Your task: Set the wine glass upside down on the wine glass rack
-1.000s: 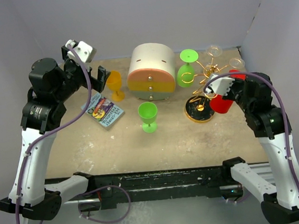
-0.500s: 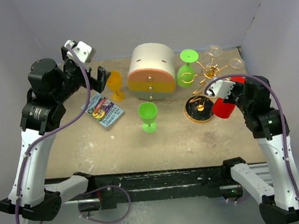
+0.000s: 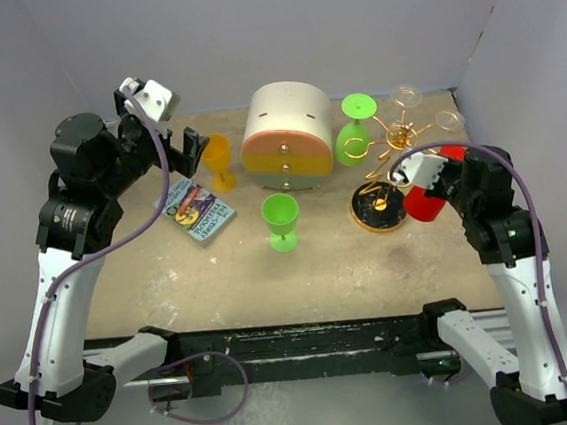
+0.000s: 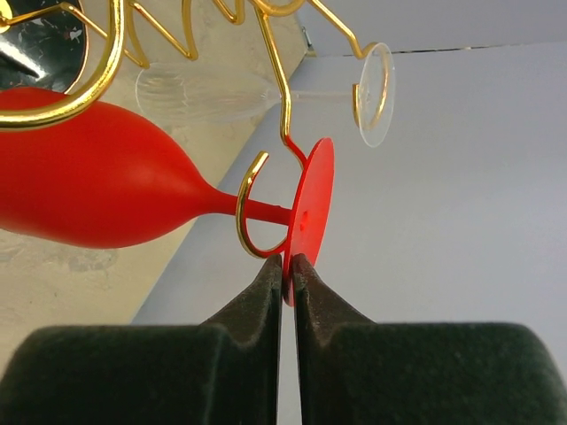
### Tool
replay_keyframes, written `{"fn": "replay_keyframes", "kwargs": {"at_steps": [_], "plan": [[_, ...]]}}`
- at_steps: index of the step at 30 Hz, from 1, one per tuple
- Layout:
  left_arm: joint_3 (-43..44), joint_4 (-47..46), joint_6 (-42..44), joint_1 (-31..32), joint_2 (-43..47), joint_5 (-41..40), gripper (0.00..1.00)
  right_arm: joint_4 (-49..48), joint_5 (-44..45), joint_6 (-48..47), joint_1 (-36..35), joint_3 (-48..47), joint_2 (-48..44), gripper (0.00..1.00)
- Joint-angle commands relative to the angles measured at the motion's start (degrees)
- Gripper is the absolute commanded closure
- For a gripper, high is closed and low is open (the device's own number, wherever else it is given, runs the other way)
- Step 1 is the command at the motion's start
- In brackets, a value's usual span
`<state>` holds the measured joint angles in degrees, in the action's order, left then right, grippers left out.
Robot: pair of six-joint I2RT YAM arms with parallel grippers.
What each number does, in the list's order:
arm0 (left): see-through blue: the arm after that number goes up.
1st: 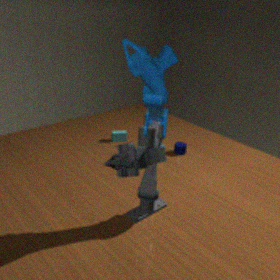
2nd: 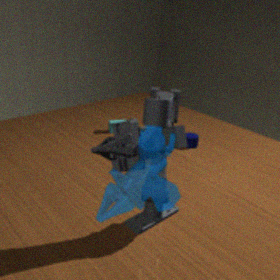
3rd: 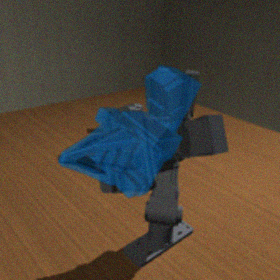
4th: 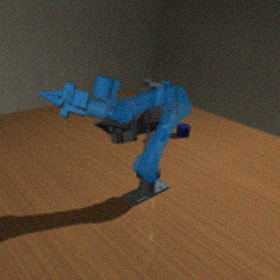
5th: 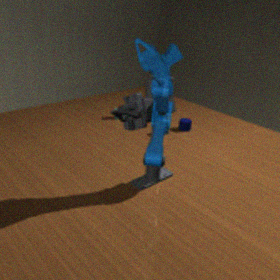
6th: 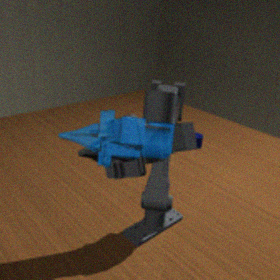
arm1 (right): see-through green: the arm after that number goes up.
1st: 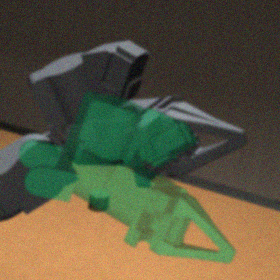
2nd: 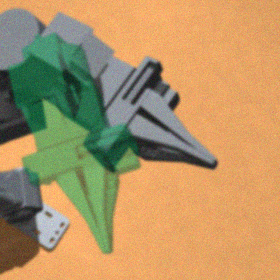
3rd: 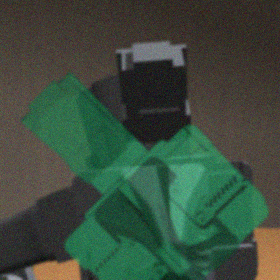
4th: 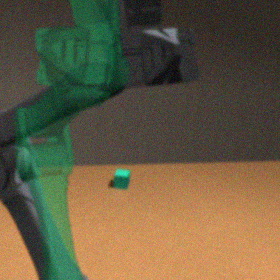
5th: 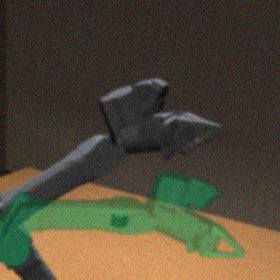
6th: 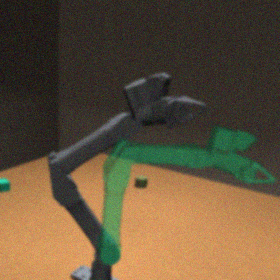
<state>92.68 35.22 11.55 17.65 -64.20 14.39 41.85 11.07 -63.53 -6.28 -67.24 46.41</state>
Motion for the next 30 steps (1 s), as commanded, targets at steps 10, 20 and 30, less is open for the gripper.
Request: {"fn": "replay_keyframes", "kwargs": {"at_steps": [10, 20, 30], "plan": [[-0.9, -2.6, -0.2, -0.4, 1.2, 0.9, 0.01, 1.4, 0.7, 1.8, 0.7, -0.5, -0.9, 0.79], [-1.1, -2.6, 0.1, -0.4, 1.2, 0.9, 0.01, 2.9, 1.4, 2.3, 1.6, -0.5, -1.4, 0.64], [-2.4, -2.9, 0.8, -0.4, 1.5, 0.8, 0.01, 4.3, 1.8, 2.9, 2.3, -1.5, -1.9, 0.39]]}}
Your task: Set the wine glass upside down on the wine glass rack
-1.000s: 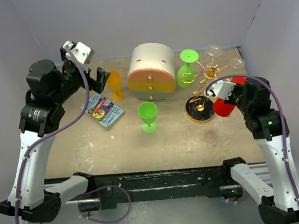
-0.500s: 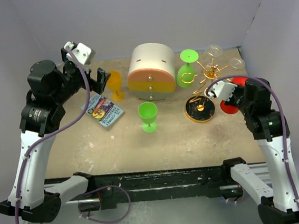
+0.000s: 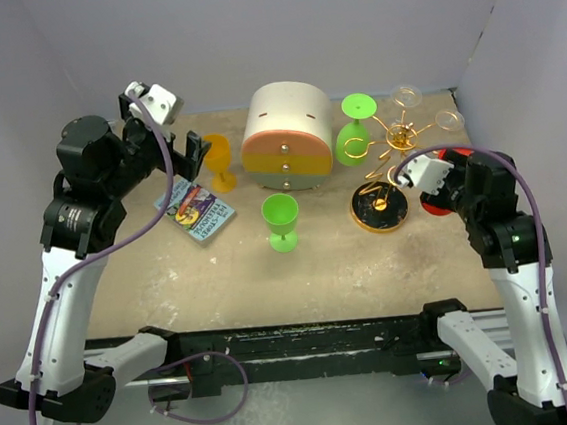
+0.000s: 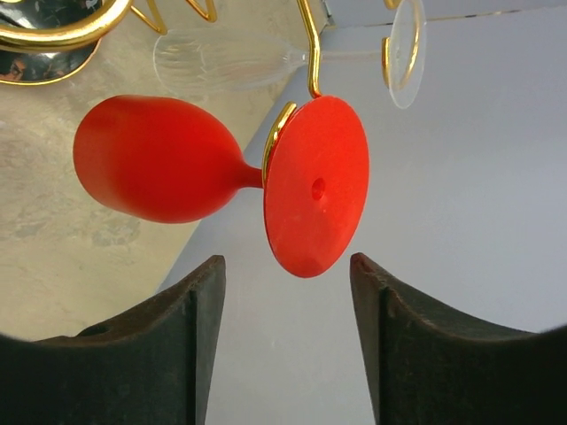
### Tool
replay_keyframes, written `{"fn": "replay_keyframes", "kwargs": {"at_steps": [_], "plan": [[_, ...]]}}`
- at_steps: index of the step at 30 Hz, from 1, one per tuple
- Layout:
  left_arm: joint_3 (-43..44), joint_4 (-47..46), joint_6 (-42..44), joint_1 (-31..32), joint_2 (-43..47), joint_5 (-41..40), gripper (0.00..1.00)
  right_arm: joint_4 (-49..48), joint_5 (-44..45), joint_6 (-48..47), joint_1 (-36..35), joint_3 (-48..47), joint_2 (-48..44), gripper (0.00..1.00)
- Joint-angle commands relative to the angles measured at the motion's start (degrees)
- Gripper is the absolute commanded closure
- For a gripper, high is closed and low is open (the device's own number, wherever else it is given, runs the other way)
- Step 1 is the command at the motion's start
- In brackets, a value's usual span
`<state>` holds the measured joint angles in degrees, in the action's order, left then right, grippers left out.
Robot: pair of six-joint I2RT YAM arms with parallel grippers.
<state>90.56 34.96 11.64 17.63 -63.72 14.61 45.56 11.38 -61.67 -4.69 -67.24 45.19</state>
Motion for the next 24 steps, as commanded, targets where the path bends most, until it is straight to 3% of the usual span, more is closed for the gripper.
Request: {"fn": "replay_keyframes", "kwargs": {"at_steps": [1, 7, 17, 24], "plan": [[-0.4, -2.6, 0.8, -0.4, 0.9, 0.6, 0.01, 0.5, 1.4, 1.1, 0.8, -1.6, -0.7, 0.34], [-1.5, -1.6, 1.5, -0.4, -0.5, 1.6, 0.01, 2.6, -3.5, 4.0, 1.3, -5.7, -0.7, 0.23], [-5.5, 1.2, 1.9, 1.9, -4.8, 7.0, 0.01, 8.9, -29.7, 11.6, 1.3, -20.4, 0.7, 0.14], [-9.7, 0.1, 5.5, 9.5, -9.4, 3.0, 0.01, 5.9, -32.1, 18.6, 1.3, -25.1, 4.3, 0.12]]}}
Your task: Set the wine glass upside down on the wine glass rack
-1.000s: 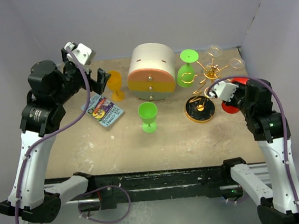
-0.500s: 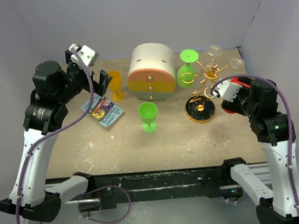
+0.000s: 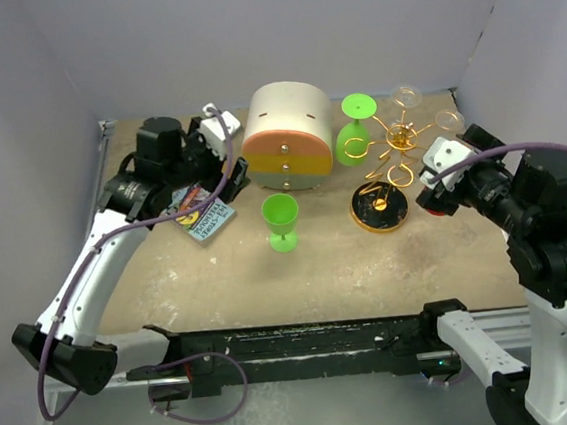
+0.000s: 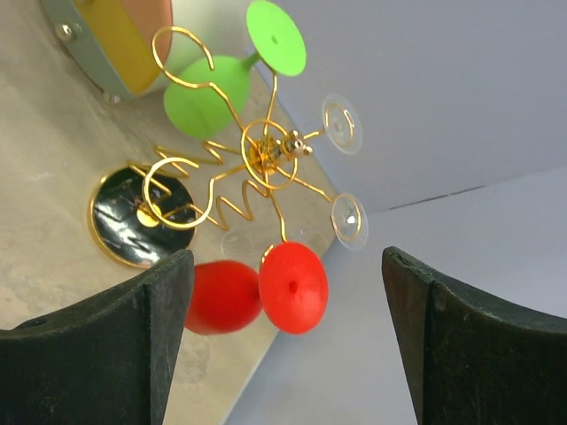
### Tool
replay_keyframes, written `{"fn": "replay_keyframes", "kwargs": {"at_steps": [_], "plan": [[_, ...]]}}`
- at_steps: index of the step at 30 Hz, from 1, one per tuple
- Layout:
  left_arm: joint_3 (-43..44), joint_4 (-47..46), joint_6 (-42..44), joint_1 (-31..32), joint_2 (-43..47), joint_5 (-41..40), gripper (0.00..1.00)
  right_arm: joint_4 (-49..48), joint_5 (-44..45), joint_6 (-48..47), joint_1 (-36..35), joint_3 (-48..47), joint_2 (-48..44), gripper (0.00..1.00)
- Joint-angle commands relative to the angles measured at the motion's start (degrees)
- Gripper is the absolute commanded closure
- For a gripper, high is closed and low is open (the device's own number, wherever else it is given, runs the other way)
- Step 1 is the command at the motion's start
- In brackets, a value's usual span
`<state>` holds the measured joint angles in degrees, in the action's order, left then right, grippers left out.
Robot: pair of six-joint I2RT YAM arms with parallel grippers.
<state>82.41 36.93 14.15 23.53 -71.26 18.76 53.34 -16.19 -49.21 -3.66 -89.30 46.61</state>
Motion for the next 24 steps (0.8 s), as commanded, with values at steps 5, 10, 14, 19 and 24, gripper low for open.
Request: {"fn": "replay_keyframes", "kwargs": {"at_steps": [5, 10, 14, 19, 24], "plan": [[-1.8, -2.9, 4.2, 6.5, -7.8, -1.7, 0.01, -4.7, -5.2, 8.4, 0.3, -4.2, 5.6, 0.12], [-0.5, -3.6, 4.4, 7.8, -13.1, 1.2, 0.04, -7.7, -5.0, 10.5, 0.3, -3.8, 7.2, 0.14], [1.4, -2.4, 5.2, 8.5, -17.3, 1.6, 0.12, -7.4, -4.7, 10.5, 0.3, -3.6, 7.4, 0.14], [3.7, 0.4, 6.9, 9.0, -21.5, 2.4, 0.29, -7.3, -4.1, 9.2, 0.3, -3.8, 7.9, 0.14], [4.7, 1.7, 7.4, 9.4, -24.0, 2.8, 0.43, -7.6, -3.2, 8.9, 0.3, -3.6, 8.1, 0.14]]}}
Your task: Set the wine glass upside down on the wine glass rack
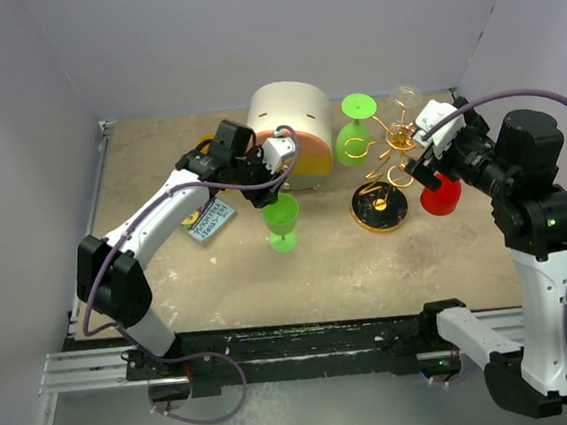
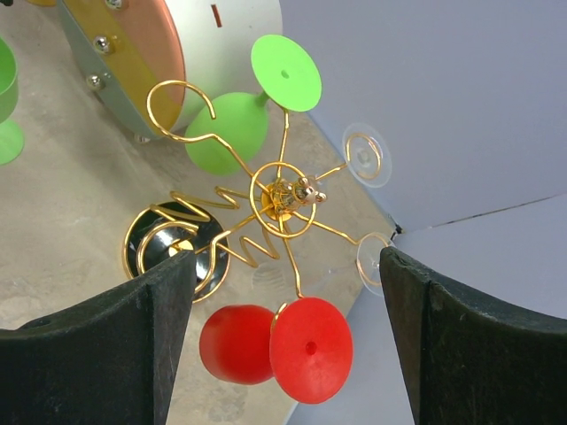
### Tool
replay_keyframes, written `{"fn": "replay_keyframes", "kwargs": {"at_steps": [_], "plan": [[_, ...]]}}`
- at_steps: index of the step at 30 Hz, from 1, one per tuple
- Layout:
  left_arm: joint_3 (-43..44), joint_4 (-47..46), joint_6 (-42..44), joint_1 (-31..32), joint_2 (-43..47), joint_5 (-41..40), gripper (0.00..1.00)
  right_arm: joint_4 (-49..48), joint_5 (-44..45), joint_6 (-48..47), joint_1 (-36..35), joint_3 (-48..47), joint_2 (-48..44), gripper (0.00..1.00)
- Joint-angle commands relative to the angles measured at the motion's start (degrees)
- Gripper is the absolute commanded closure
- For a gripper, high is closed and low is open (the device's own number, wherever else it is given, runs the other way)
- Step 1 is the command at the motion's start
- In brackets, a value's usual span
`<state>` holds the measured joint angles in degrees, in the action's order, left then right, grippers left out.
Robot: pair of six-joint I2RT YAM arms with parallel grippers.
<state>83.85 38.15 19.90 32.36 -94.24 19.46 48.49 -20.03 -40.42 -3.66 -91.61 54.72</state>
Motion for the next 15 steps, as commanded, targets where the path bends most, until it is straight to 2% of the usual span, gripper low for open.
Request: {"fn": "replay_keyframes", "kwargs": {"at_steps": [1, 9, 15], "plan": [[3.5, 0.7, 1.8, 0.7, -1.5, 2.3, 0.46, -2.7, 0.7, 0.1, 0.3, -1.2, 0.0, 0.14], [6.0, 3.5, 2.0, 1.4, -4.8, 2.6, 0.68, -3.3, 1.7, -0.3, 0.3, 0.3, -0.7, 0.14], [6.6, 5.3, 3.3, 1.4, -3.1, 1.4, 0.96, -4.4, 1.5, 0.8, 0.3, -0.1, 0.1, 0.14]]}}
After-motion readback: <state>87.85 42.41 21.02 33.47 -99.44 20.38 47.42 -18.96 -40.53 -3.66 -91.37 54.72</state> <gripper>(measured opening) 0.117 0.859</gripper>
